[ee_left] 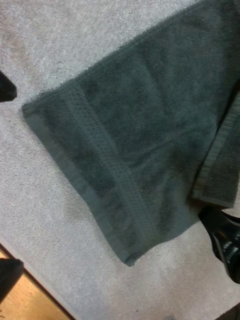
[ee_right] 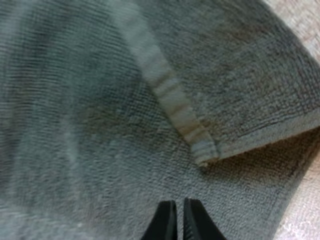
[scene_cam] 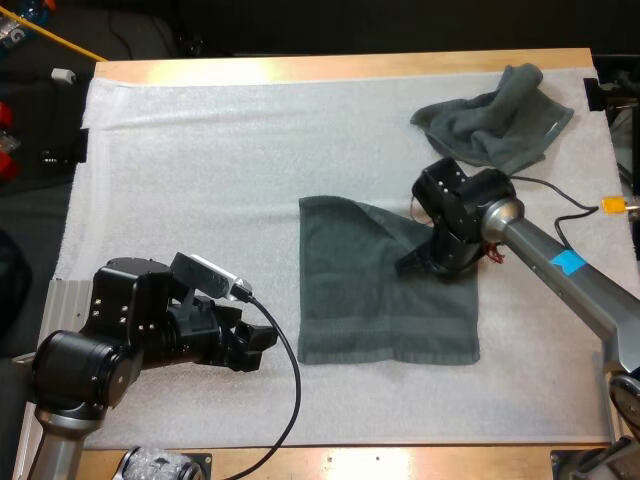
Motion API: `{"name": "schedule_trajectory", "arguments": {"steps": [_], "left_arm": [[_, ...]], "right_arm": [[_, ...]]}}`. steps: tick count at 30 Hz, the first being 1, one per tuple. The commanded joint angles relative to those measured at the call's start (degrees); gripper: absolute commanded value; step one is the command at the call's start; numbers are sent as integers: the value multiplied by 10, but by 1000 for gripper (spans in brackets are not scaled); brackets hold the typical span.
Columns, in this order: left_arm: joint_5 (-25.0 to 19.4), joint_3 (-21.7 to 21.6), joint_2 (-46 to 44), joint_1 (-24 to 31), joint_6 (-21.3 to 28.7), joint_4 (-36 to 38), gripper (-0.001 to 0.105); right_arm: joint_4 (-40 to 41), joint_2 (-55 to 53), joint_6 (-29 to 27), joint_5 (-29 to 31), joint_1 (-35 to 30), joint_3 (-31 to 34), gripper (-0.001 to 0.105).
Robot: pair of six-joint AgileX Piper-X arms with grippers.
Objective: Pick towel from pile, fold and stack
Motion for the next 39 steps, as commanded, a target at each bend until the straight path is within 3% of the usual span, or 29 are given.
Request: {"name": "schedule_trajectory", "arguments": {"steps": [1,13,20,29,34,39], "left_arm": [[7,-1,-2,1,2,4,60],[7,-1,-2,1,2,4,60],[7,-1,-2,1,-2,4,60],[7,-1,-2,1,-2,4,60],[7,-1,-2,1,-2,11,60],[7,-1,-2,1,2,11,60]], "right_arm": [[-9,-2,-4,-10,-4,6,0],[-73,58,9,-5,-11,39,0],[-132,91,67,-1,-26,37,0],[-206,91,135,24,-59,-30,0],[-250,91,172,70,-82,-73,0],[-237,84,181,72,-99,-113,0]]}}
